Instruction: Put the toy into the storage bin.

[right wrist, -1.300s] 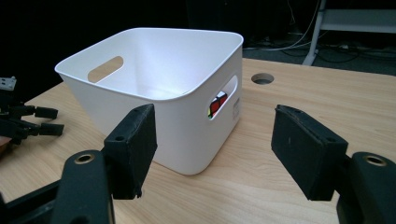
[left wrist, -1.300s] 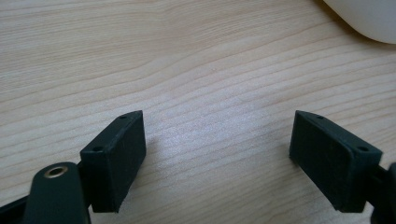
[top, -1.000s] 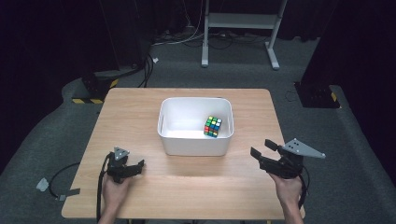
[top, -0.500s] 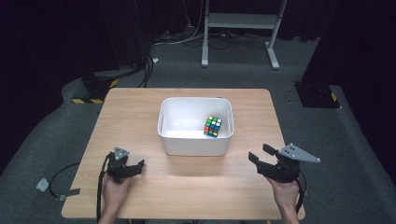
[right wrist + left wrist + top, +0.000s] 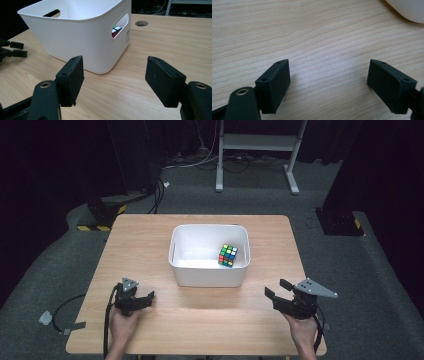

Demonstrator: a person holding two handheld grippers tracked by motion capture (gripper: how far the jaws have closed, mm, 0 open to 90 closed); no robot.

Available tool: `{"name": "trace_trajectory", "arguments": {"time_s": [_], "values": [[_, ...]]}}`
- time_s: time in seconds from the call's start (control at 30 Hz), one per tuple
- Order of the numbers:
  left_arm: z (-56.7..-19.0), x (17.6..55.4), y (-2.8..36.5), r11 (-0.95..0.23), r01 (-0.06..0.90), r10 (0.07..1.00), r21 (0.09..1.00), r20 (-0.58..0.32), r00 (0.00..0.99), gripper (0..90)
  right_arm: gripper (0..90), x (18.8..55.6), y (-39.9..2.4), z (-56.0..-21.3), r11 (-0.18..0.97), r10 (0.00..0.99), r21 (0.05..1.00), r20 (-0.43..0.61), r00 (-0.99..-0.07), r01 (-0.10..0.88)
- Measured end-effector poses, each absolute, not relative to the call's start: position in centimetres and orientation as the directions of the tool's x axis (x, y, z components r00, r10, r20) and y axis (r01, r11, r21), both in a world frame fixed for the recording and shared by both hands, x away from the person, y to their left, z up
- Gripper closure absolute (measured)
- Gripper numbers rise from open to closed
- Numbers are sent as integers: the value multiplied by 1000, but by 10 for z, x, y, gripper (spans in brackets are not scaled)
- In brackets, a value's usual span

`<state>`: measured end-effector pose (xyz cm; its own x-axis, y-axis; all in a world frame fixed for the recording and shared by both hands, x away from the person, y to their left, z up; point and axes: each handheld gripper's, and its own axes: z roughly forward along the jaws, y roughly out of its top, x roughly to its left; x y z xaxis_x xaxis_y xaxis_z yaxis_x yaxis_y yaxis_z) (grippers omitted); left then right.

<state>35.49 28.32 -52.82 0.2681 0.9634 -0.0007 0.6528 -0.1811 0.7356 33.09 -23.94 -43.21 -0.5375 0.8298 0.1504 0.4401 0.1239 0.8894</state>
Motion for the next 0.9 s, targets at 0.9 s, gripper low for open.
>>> {"name": "trace_trajectory", "arguments": {"time_s": [0.9], "values": [[-528,355,283,-181,653,964,735,-1,267,186,314,336,-233,-470,133,848,854,164,-503,503]]}}
